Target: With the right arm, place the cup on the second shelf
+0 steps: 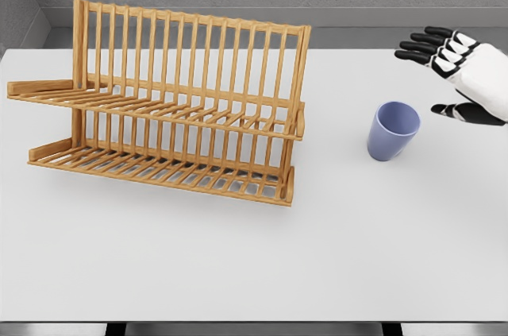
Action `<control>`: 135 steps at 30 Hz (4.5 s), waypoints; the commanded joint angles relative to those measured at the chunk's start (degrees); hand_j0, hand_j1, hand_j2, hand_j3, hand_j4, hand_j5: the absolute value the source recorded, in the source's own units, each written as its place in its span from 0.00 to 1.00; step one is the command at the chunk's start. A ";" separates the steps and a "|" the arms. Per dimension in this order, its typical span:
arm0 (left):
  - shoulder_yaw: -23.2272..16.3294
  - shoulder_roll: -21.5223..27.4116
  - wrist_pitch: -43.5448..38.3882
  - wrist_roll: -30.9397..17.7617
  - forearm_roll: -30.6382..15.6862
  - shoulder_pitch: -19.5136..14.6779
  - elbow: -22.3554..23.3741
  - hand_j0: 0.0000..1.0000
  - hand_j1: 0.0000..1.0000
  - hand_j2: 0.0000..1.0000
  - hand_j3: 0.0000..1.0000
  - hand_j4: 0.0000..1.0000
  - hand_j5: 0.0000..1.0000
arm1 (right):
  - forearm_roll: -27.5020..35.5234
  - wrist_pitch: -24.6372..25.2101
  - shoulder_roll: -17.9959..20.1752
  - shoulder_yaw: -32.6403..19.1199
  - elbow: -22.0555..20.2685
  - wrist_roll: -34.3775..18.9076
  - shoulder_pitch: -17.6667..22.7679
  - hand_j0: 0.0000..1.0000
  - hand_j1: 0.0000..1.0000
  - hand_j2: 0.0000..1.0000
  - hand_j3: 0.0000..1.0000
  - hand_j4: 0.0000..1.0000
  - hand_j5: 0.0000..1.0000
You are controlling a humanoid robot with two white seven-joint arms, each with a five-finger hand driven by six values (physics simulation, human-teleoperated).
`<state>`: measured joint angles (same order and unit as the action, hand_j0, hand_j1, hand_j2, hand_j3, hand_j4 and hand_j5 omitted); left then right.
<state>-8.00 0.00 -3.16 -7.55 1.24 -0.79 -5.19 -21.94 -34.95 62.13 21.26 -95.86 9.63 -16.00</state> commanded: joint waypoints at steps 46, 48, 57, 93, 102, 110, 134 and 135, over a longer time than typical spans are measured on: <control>0.00 0.00 0.00 -0.01 -0.01 0.00 0.00 1.00 1.00 1.00 1.00 1.00 1.00 | 0.58 -0.05 -9.57 20.40 14.03 -44.63 -26.89 0.70 0.70 0.70 0.70 0.70 0.70; 0.00 0.00 0.00 -0.01 -0.01 0.00 0.00 1.00 1.00 1.00 1.00 1.00 1.00 | 0.58 -0.05 -9.57 20.40 14.03 -44.63 -26.89 0.61 0.61 0.61 0.61 0.61 0.61; 0.00 0.00 0.00 -0.01 -0.01 0.00 0.00 1.00 1.00 1.00 1.00 1.00 1.00 | 0.67 -0.05 -9.48 19.96 14.03 -44.63 -26.98 0.57 0.57 0.57 0.57 0.57 0.57; 0.00 0.00 0.00 -0.01 -0.01 -0.09 0.00 1.00 1.00 1.00 1.00 1.00 1.00 | 1.11 -0.05 -7.29 9.50 4.63 -44.63 -28.30 0.58 0.58 0.58 0.58 0.58 0.58; 0.00 0.00 0.00 -0.01 -0.01 -0.09 0.00 1.00 1.00 1.00 1.00 1.00 1.00 | 1.11 -0.05 -5.61 6.69 -0.56 -44.63 -27.86 0.58 0.58 0.58 0.58 0.58 0.58; 0.00 0.00 0.00 -0.01 -0.01 0.00 0.00 1.00 1.00 1.00 1.00 1.00 1.00 | 1.19 -0.05 -4.91 6.51 -4.51 -44.63 -27.86 0.58 0.58 0.58 0.58 0.58 0.58; 0.00 0.00 0.00 -0.01 -0.01 0.00 0.00 1.00 1.00 1.00 1.00 1.00 1.00 | 4.88 -0.05 -10.01 6.95 -4.60 -44.63 -27.95 0.58 0.58 0.58 0.58 0.58 0.58; 0.00 0.00 0.00 -0.01 -0.01 -0.09 0.00 1.00 1.00 1.00 1.00 1.00 1.00 | 4.88 -0.05 -10.10 7.04 -4.60 -44.63 -28.04 0.58 0.58 0.58 0.58 0.58 0.58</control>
<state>-8.00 0.00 -3.16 -7.55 1.24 -0.79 -5.19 -17.31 -35.17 52.41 28.03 -100.46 -35.04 -44.03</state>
